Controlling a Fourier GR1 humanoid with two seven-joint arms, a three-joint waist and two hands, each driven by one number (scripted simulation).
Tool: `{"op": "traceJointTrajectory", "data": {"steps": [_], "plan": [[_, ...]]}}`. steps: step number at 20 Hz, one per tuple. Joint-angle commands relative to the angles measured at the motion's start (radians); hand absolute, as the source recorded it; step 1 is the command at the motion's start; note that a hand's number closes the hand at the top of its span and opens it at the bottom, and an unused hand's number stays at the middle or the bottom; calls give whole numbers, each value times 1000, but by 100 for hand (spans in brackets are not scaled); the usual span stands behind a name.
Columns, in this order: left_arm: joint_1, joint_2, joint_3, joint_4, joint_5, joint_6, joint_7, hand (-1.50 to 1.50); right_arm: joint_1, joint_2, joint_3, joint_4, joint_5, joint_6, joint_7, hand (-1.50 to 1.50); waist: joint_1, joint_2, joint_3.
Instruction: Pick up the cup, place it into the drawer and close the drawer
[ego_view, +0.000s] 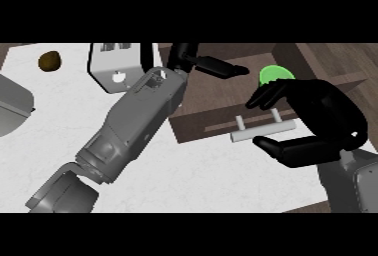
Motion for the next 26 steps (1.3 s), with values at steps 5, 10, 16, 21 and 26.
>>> {"op": "traceJointTrajectory", "data": {"steps": [5,10,16,21,26], "plan": [[15,0,38,-18,120,40,-118,-150,29,-183,120,-21,37,221,121,150,58,-22,-1],[9,0,42,22,136,49,-138,-150,87,-208,181,-59,275,171,106,-150,119,-30,0],[60,0,70,7,166,2,-208,-150,146,-163,281,81,586,19,-1,-150,180,-34,1],[134,0,55,-75,167,-11,-209,-150,78,-137,325,416,711,-43,-165,-150,229,-41,1],[190,88,82,-131,174,-72,-176,-150,-17,-102,353,714,815,-115,-252,150,269,-41,2]]}}
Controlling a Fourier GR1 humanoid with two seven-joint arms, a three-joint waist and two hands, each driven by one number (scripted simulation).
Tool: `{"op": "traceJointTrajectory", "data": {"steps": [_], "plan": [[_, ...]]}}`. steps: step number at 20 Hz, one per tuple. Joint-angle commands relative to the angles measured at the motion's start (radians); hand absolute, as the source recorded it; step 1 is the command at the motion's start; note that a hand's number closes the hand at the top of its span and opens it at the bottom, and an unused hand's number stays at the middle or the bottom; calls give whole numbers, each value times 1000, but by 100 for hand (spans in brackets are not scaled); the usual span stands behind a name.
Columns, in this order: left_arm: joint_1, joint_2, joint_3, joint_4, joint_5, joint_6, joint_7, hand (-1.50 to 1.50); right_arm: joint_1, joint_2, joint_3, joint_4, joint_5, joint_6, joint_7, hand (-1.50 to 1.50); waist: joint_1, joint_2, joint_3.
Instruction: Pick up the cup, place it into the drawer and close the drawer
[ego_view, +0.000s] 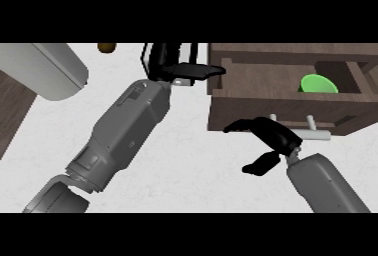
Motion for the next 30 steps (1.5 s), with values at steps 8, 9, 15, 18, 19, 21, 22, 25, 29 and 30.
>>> {"op": "traceJointTrajectory", "data": {"steps": [8,9,15,18,19,21,22,25,29,30], "plan": [[148,84,-1,-146,13,-100,27,-150,-298,20,-164,585,43,-173,-279,150,84,10,3],[191,96,-11,-162,4,-108,11,-150,-312,40,-156,618,64,-213,-298,150,84,8,3],[215,141,-6,-214,20,-147,60,-150,-470,-47,-297,752,-4,-233,-343,150,119,16,4],[220,133,-19,-221,12,-155,62,-150,-545,-79,-333,767,-22,-231,-295,150,138,25,4],[241,154,-21,-225,12,-179,62,-150,-548,-71,-347,769,-35,-243,-273,150,153,26,4],[230,157,-19,-232,12,-172,68,-150,-547,-101,-351,777,-40,-219,-291,150,148,33,4],[238,172,-9,-237,25,-193,79,-150,-554,-113,-360,777,-51,-201,-287,150,147,31,3],[262,151,-18,-244,29,-211,69,-150,-569,-131,-376,755,-73,-183,-281,150,163,39,2],[252,171,-18,-259,27,-216,83,-150,-569,-142,-383,732,-92,-159,-277,150,172,37,2],[251,175,-18,-265,22,-211,77,-150,-564,-147,-386,733,-98,-142,-271,150,175,36,2]]}}
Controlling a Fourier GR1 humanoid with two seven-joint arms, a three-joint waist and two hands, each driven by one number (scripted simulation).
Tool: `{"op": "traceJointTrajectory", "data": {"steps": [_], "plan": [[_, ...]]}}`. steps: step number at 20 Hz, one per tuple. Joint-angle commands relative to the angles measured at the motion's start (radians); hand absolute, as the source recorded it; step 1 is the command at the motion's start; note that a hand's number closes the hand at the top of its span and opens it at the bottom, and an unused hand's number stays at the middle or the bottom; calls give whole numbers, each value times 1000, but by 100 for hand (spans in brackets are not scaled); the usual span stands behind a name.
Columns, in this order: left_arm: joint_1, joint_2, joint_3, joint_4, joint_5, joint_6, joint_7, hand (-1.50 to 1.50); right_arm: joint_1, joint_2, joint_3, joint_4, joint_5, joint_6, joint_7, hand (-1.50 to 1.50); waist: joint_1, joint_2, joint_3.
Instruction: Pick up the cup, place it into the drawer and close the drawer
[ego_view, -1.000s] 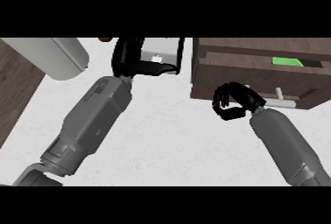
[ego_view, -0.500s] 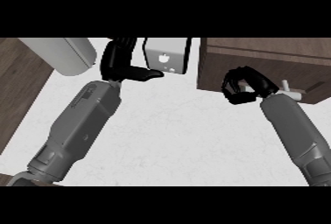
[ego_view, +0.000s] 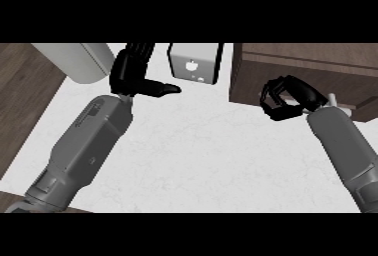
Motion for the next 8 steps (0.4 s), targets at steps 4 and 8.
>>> {"op": "traceJointTrajectory", "data": {"steps": [4,8], "plan": [[24,-5,-7,-24,8,-28,5,-150,-172,-125,-98,14,-23,-73,75,150,42,17,-11],[47,18,-5,-33,11,-49,10,-150,-154,-137,-104,2,-38,-43,83,150,62,17,-11]]}}
